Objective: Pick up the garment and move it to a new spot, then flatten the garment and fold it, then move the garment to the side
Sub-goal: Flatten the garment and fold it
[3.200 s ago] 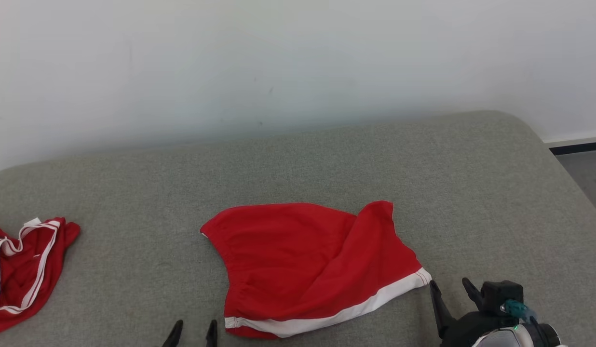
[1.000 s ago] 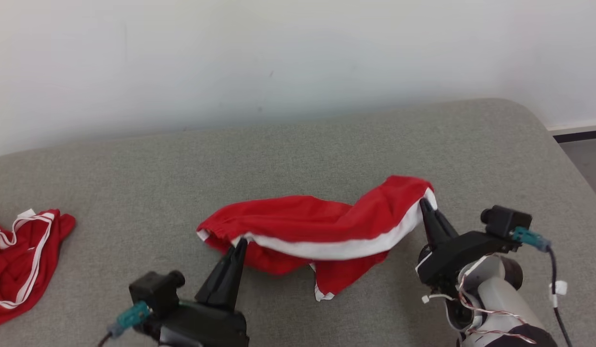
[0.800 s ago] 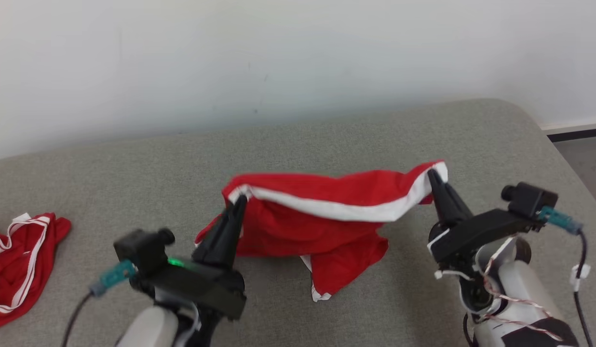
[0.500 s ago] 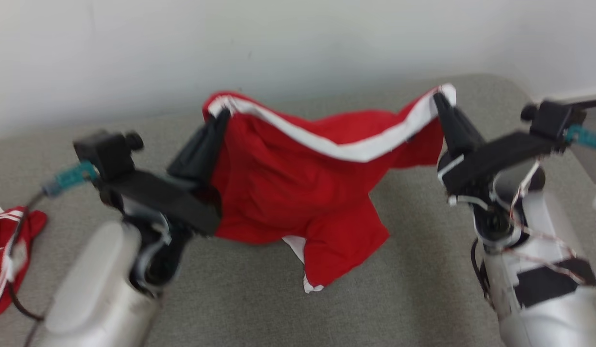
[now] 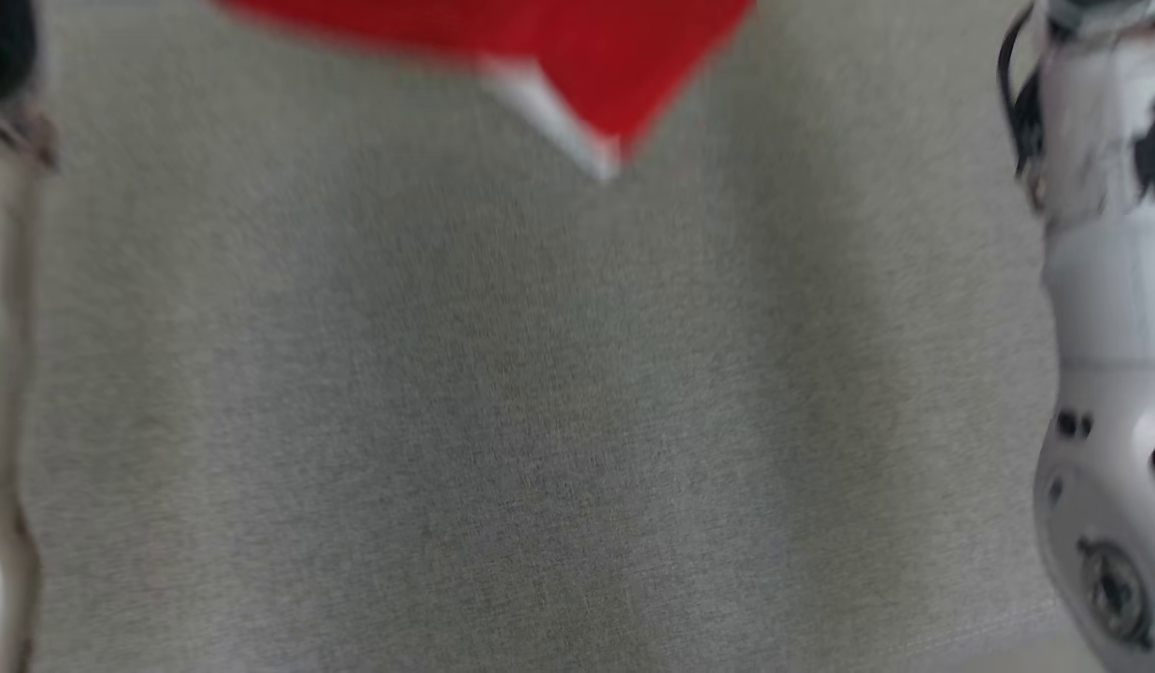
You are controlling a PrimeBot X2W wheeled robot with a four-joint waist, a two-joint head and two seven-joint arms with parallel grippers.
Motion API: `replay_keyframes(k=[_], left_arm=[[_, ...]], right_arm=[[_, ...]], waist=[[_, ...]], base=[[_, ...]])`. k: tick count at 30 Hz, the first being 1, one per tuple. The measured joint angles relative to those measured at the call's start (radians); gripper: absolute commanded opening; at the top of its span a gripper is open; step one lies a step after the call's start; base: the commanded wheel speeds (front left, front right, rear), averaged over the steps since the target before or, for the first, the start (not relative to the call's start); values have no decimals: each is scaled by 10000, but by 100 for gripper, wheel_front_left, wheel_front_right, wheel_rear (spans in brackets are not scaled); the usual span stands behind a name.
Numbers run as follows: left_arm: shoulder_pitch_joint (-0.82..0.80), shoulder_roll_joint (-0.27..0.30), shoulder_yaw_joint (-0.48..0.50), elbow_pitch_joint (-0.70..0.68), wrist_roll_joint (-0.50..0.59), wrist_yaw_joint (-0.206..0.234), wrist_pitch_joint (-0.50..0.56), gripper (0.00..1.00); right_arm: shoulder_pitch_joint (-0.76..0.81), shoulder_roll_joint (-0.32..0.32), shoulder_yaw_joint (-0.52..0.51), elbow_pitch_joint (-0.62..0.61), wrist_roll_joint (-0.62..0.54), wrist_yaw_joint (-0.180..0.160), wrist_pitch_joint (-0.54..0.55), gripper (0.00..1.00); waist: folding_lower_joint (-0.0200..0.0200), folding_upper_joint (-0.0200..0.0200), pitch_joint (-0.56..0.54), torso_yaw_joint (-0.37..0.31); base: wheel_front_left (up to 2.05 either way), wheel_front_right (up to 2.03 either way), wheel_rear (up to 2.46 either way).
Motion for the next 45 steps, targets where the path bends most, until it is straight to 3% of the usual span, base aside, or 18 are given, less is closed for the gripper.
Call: replay_keyframes(k=[5,10,16,20,24,27,34,39,45], left_arm=[[-1710,-69,245,370,182,10,-790,0],[-2150,-230,213,685,81,-140,-1390,0],[-1028,-242,-130,1329,-150,-165,-1824,0],[165,-462,-288,1120,-1011,-207,-2057,0],[1644,-794,-721,391,-1950,-209,-2142,0],[2858,-631,-1137,-134,-2274,-221,-2165,0],[5302,-217,-1804,-671,-2541,-224,-2188,0],[7017,-105,-2119,-669,-2888,-230,-2121,0],[9033,123,-2556,-744,-2963,-71,-2042,0]], right_arm=[[-1712,48,15,771,-345,4,-1662,0],[-2594,38,73,1177,-380,4,-2523,0],[-1853,23,1127,1988,-518,2,-2508,0],[-758,4,1870,1791,-82,2,-2458,0],[715,-635,2784,639,729,2,-1762,0],[2263,-1448,3181,-568,1287,0,-1120,0],[5809,-2794,2382,-3346,1785,2,443,0],[8506,-2686,1486,-4554,815,4,1806,0],[11286,-1659,644,-5877,-351,4,3689,0]], waist=[[1,1,1134,-95],[0,2,2017,-121],[0,1,2692,-40],[-2,1,2712,98],[-4,0,2435,221],[-4,0,2068,339],[-7,-3,926,518],[-7,-3,1,561],[-8,-4,-1125,547]], base=[[0,0,0],[0,0,0],[0,0,0],[0,0,0],[0,0,0],[0,0,0],[0,0,0],[0,0,0],[0,0,0]])
